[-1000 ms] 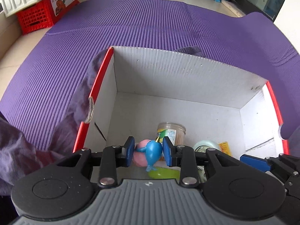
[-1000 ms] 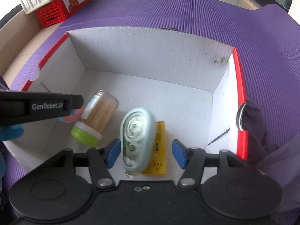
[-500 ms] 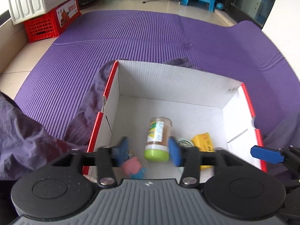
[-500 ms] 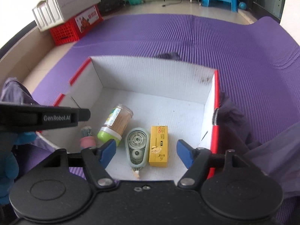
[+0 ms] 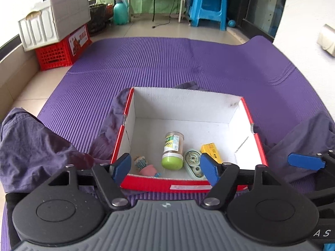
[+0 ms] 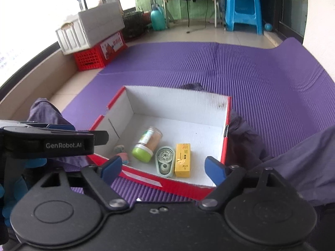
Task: Organize rigid objects
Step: 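Lift both tools out of the box and move toward the scattered items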
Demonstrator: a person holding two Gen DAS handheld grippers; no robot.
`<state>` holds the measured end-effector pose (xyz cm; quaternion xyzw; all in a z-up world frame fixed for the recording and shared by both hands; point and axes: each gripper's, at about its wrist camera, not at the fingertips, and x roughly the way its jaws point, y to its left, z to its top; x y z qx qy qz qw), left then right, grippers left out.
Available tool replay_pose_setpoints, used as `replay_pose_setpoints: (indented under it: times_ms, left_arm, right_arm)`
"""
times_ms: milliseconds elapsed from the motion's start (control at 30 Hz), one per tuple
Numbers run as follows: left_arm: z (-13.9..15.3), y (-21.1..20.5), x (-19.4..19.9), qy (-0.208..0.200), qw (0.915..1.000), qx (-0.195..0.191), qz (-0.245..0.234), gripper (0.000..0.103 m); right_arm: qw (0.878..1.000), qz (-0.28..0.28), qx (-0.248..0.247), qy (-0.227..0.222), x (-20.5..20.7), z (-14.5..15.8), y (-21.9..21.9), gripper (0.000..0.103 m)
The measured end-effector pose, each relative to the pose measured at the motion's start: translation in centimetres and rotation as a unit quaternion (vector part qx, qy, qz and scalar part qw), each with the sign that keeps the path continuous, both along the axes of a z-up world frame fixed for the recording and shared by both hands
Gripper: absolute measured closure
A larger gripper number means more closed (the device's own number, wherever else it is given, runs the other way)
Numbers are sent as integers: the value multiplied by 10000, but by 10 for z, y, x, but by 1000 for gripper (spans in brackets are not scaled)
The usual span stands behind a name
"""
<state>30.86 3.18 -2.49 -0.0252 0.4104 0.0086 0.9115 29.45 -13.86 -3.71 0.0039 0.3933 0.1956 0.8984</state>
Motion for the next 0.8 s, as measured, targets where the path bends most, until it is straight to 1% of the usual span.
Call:
replay_pose_setpoints:
  times_ms: [233, 367, 433, 467, 633, 767, 800]
  left_arm:
    - [15, 0, -35, -151, 9999, -67, -4, 30]
    - [21, -2, -54, -248, 9997, 15, -31, 30]
    - [23, -3, -63, -284, 9996, 50, -47, 25]
    - [25, -3, -67, -309, 9995, 36, -48, 21]
    - [29, -4, -88, -374, 9992, -75, -76, 20]
    - [32, -7, -102, -480, 9988, -48, -113, 9]
    - [33, -9, -106, -536, 9985, -30, -124, 5]
  right_arm:
    - [9996, 99, 121, -247, -33, 13, -8, 15]
    - [9989, 146, 221, -389, -50, 19, -13, 9]
    - [9984, 162, 285, -457, -58, 21, -15, 6]
    - [9982, 164, 306, -496, -62, 23, -16, 6]
    - [9967, 188, 428, -666, -80, 28, -24, 0]
    - [9956, 146, 585, -716, -93, 32, -30, 0]
    - [9953, 140, 615, -734, -96, 32, -32, 0]
